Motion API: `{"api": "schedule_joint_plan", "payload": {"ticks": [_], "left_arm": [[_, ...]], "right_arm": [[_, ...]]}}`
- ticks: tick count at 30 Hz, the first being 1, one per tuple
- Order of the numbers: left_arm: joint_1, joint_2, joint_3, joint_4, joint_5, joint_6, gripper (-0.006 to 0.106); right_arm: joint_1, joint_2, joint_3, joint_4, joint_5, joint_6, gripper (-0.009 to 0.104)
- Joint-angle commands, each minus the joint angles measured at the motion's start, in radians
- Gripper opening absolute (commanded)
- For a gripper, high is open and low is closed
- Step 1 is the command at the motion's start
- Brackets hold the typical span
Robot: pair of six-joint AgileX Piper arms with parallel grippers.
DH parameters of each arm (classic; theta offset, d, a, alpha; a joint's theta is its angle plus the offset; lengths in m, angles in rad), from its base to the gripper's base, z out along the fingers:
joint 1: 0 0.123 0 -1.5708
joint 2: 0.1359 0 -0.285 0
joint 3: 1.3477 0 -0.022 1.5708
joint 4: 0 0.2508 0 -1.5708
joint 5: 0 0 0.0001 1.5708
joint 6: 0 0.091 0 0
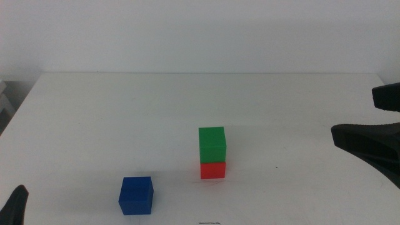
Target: Stack red cubes first, then green, then blue cubes in a specific spot.
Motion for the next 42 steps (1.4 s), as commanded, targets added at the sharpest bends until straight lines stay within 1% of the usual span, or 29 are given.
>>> {"api": "schedule_joint_plan", "payload": {"ticks": [1,2,3,5,8,11,13,16,19,22,24,27,29,34,39,42], "left_arm": [[0.000,-0.020,-0.005,-0.003,-0.072,-0.007,0.094],[-0.005,-0.020,-0.005,-0.004,-0.072,-0.007,0.094],[-0.003,0.024,-0.028,-0.031,-0.066,-0.031,0.094],[-0.003,0.097,-0.082,-0.038,-0.031,-0.034,0.094],[-0.011,0.240,-0.246,-0.038,0.124,-0.023,0.094],[-0.038,0.378,-0.439,-0.043,0.382,0.011,0.094],[-0.056,0.459,-0.570,-0.061,0.617,0.017,0.094],[-0.063,0.565,-0.726,-0.083,0.878,0.016,0.094],[-0.063,0.656,-0.833,-0.082,1.045,0.016,0.094],[-0.063,0.726,-0.888,-0.082,1.100,0.016,0.094],[-0.063,0.761,-0.892,-0.089,1.073,0.017,0.094],[-0.063,0.804,-0.892,-0.154,1.072,-0.008,0.094],[-0.063,0.844,-0.905,-0.193,1.076,-0.055,0.094],[-0.065,0.985,-0.956,-0.255,1.096,-0.071,0.094],[-0.152,1.054,-0.985,-0.261,1.042,-0.139,0.094],[-0.235,1.114,-1.029,-0.232,1.045,-0.215,0.094]], "right_arm": [[-0.008,-0.002,-0.024,-0.006,-0.065,-0.012,0.079],[-0.008,-0.002,-0.024,-0.006,-0.065,-0.012,0.079],[-0.008,-0.002,-0.024,-0.006,-0.065,-0.012,0.079],[-0.008,-0.002,-0.024,-0.006,-0.065,-0.012,0.079],[-0.008,-0.002,-0.024,-0.006,-0.065,-0.012,0.079],[-0.008,-0.002,-0.024,-0.006,-0.065,-0.012,0.079],[-0.008,-0.002,-0.024,-0.006,-0.065,-0.012,0.079],[-0.008,-0.002,-0.024,-0.006,-0.065,-0.012,0.079],[-0.008,-0.002,-0.024,-0.006,-0.065,-0.012,0.079],[-0.008,-0.002,-0.024,-0.006,-0.065,-0.012,0.079],[-0.008,-0.002,-0.024,-0.006,-0.065,-0.012,0.079],[-0.008,-0.002,-0.024,-0.006,-0.065,-0.012,0.079],[-0.008,-0.002,-0.024,-0.006,-0.065,-0.012,0.079],[-0.008,-0.002,-0.024,-0.006,-0.065,-0.012,0.079],[-0.008,-0.002,-0.024,-0.006,-0.065,-0.012,0.079],[-0.008,-0.002,-0.024,-0.006,-0.065,-0.012,0.079]]}}
